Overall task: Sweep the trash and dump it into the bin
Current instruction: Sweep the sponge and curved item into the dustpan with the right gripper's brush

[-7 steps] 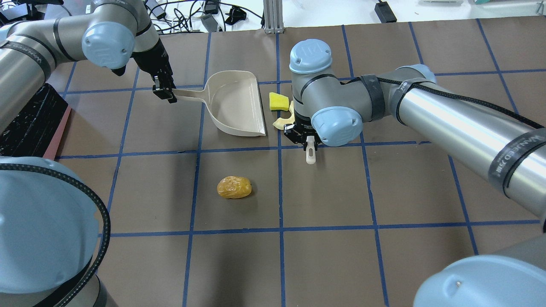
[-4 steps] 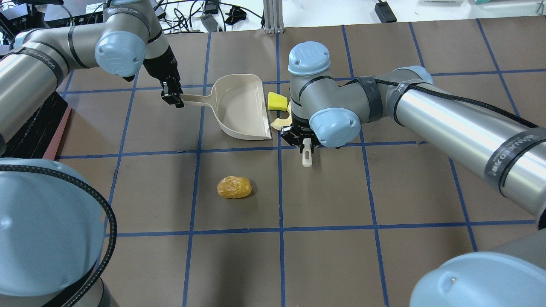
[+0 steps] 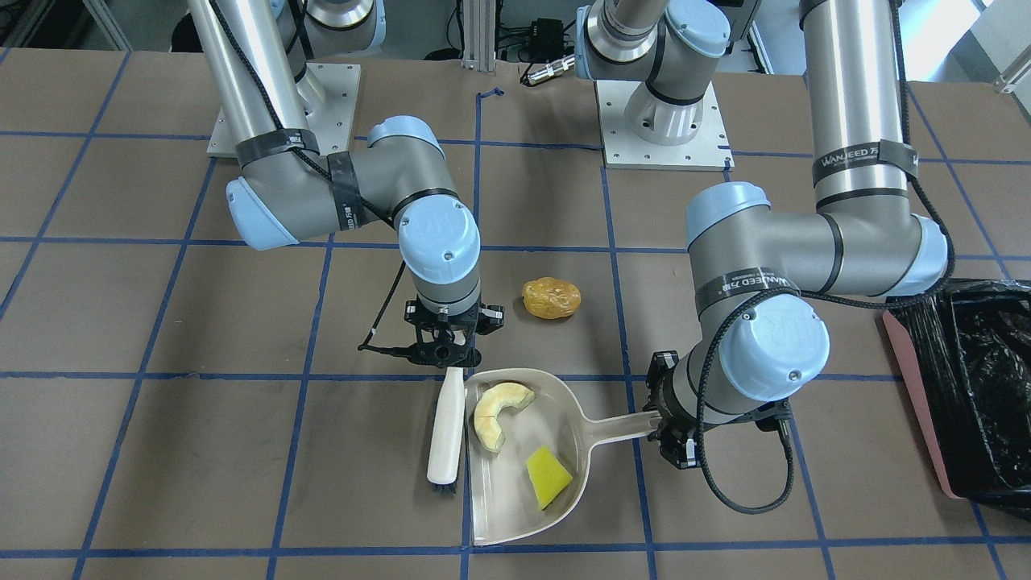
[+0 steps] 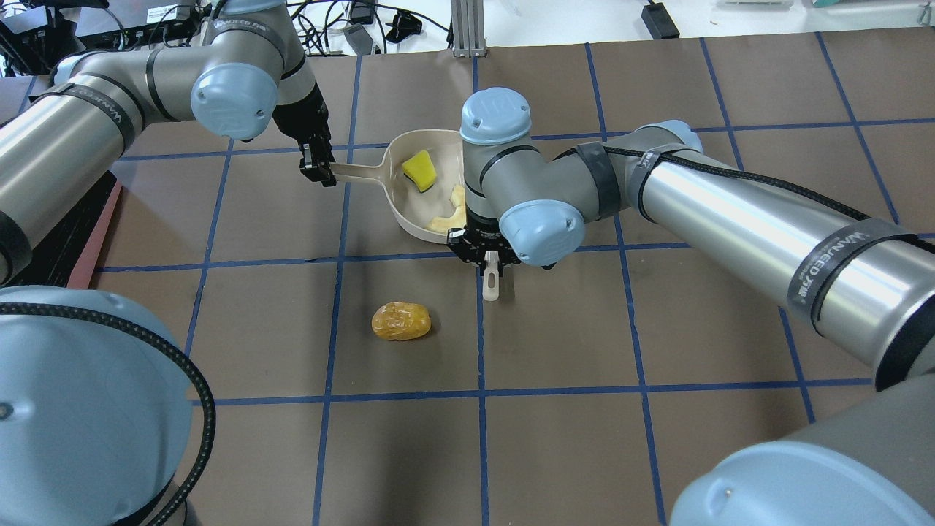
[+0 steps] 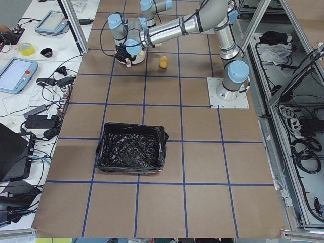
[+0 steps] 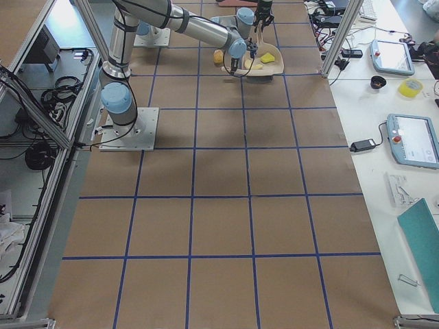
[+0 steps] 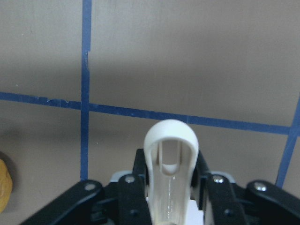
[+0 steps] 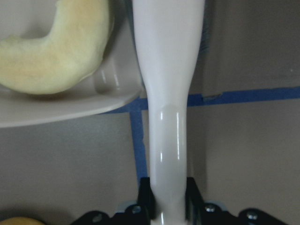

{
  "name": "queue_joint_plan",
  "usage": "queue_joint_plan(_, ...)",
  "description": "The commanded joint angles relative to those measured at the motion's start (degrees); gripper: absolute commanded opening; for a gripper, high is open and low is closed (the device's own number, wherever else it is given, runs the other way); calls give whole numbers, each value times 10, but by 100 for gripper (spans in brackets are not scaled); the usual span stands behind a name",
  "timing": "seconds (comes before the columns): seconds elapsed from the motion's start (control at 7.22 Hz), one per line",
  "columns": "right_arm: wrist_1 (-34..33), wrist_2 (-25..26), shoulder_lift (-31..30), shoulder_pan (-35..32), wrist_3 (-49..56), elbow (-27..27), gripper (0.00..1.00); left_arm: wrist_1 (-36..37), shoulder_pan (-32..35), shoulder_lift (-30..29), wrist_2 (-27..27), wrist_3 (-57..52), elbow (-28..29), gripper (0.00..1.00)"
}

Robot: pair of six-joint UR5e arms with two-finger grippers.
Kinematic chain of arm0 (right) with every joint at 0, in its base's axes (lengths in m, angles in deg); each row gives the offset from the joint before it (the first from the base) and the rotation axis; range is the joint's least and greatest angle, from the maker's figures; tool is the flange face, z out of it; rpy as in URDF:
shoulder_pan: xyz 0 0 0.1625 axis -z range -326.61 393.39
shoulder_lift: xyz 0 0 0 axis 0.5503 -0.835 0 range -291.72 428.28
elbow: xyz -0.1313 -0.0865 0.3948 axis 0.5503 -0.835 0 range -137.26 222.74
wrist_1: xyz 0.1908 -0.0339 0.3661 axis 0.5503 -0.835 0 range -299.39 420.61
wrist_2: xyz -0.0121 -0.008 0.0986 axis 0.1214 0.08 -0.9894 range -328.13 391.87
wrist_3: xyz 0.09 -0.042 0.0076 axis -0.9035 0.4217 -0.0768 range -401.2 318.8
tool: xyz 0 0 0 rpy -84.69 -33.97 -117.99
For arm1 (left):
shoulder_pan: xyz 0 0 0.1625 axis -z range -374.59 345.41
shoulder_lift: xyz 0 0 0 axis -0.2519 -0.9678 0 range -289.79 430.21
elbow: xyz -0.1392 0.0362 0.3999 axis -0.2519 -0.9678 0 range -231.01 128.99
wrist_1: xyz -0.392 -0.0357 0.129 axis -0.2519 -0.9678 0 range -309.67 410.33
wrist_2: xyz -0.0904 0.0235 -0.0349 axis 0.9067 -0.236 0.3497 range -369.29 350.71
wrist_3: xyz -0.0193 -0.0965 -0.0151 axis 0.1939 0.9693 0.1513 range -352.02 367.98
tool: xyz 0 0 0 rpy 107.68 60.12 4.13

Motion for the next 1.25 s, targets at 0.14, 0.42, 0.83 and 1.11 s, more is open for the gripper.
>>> queue_joint_plan(0.14, 2, -1, 4, -13, -18, -16, 0, 29, 3, -10, 31, -20, -1, 0)
queue_joint_plan(0.42, 54, 34, -14, -3, -9, -56, 0, 36, -9, -12, 118, -36, -1, 0)
queue_joint_plan(0.83, 96, 36, -32, 7, -8, -59, 0, 36, -30, -16, 172, -45, -4, 0)
queue_joint_plan(1.11, 165, 35, -87, 36, 11, -60, 0, 35, -33, -17, 176, -46, -6, 0)
